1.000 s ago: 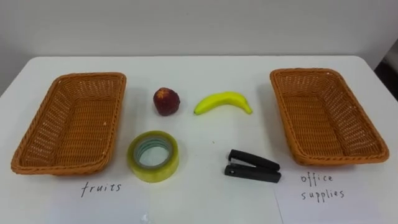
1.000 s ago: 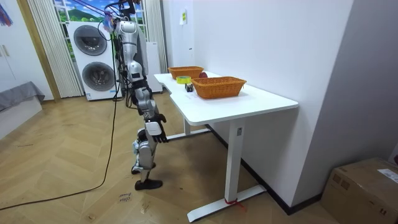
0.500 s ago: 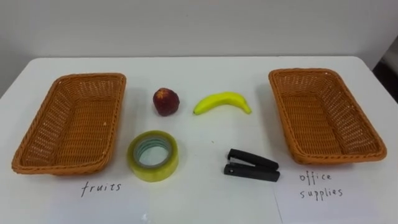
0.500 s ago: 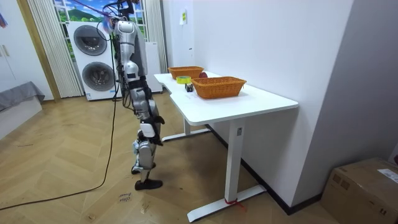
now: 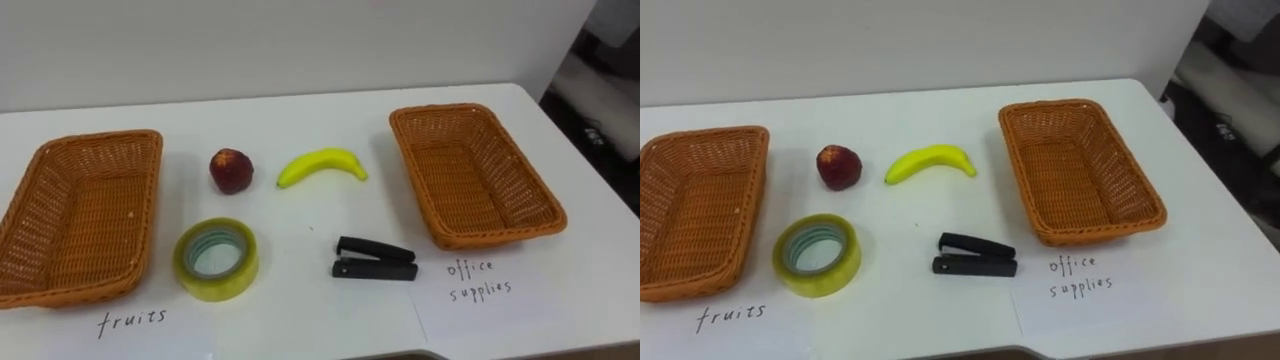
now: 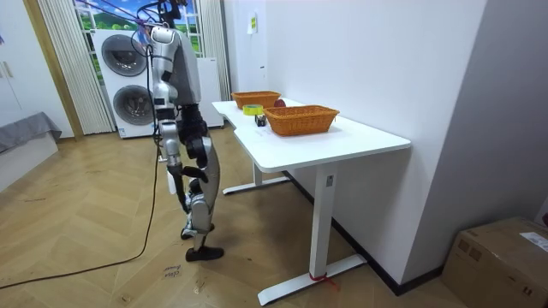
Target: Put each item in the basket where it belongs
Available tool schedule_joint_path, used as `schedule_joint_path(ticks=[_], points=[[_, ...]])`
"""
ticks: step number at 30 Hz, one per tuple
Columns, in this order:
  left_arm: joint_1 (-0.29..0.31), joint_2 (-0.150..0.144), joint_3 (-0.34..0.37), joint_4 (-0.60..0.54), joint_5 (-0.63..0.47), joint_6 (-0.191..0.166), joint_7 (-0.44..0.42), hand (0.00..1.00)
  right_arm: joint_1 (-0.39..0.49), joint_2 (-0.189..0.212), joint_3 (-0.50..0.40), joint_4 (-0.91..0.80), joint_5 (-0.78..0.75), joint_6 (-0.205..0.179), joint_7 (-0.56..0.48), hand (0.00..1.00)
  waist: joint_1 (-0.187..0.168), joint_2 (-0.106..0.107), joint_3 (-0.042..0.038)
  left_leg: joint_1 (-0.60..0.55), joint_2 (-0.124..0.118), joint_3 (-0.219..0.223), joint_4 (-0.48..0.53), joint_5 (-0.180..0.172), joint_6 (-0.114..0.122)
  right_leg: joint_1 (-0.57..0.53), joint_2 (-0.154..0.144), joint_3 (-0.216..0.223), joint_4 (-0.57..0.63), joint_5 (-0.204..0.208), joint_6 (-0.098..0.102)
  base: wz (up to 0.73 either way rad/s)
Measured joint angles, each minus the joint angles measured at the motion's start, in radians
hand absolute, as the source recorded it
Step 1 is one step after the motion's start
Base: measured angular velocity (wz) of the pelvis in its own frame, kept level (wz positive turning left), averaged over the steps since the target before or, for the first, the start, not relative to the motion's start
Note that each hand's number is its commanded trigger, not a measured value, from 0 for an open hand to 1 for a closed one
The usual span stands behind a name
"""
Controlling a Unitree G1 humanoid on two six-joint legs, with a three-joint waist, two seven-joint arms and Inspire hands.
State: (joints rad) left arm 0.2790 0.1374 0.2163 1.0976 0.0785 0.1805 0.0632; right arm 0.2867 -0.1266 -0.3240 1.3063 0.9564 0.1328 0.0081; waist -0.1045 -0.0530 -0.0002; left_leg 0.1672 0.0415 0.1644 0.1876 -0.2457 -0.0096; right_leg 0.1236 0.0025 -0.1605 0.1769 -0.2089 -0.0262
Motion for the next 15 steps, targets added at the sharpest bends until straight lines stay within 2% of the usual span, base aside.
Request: schedule_joint_path(ticks=[3, 6, 9, 11, 15], points=[[-0.003, 0.005, 0.017, 0.002, -0.004, -0.006, 0.006, 0.0, -0.002, -0.001, -0.084, -0.066, 0.02, 0.009, -0.067, 0.0, -0.005, -0.004, 0.0003, 0.0, -0.001, 0.0, -0.002, 0.0, 0.0, -0.006, -0.001, 0.006, 0.009, 0.0, 0.001, -0.06], [0.002, 0.013, 0.017, 0.004, -0.01, -0.008, 0.023, 0.0, -0.017, -0.003, -0.151, -0.158, 0.028, 0.009, -0.168, 0.0, -0.027, -0.002, -0.0001, -0.002, -0.001, -0.001, -0.011, -0.001, 0.002, -0.012, 0.0, 0.01, 0.015, 0.0, 0.001, -0.04], [0.026, 0.015, 0.019, -0.014, -0.003, -0.02, 0.044, 0.0, -0.008, -0.004, -0.183, -0.353, 0.025, -0.002, -0.29, 0.0, -0.031, -0.001, -0.0006, 0.0, -0.001, 0.014, -0.02, -0.001, 0.002, -0.031, 0.002, 0.026, 0.031, 0.0, 0.0, -0.22], [0.045, 0.015, 0.021, -0.04, 0.001, -0.033, 0.061, 0.0, 0.01, -0.007, -0.226, -0.54, 0.019, -0.033, -0.384, 0.0, -0.048, -0.002, -0.0005, -0.006, -0.002, 0.019, -0.022, -0.001, 0.002, -0.037, 0.002, 0.029, 0.03, 0.0, 0.0, -0.02], [0.051, 0.014, 0.035, -0.06, -0.003, -0.048, 0.093, 0.0, -0.001, -0.036, -0.27, -0.671, 0.01, -0.109, -0.506, 0.0, -0.059, -0.002, -0.0006, -0.01, -0.002, 0.024, -0.022, -0.001, 0.002, -0.038, 0.002, 0.029, 0.029, 0.0, 0.0, 0.0]])
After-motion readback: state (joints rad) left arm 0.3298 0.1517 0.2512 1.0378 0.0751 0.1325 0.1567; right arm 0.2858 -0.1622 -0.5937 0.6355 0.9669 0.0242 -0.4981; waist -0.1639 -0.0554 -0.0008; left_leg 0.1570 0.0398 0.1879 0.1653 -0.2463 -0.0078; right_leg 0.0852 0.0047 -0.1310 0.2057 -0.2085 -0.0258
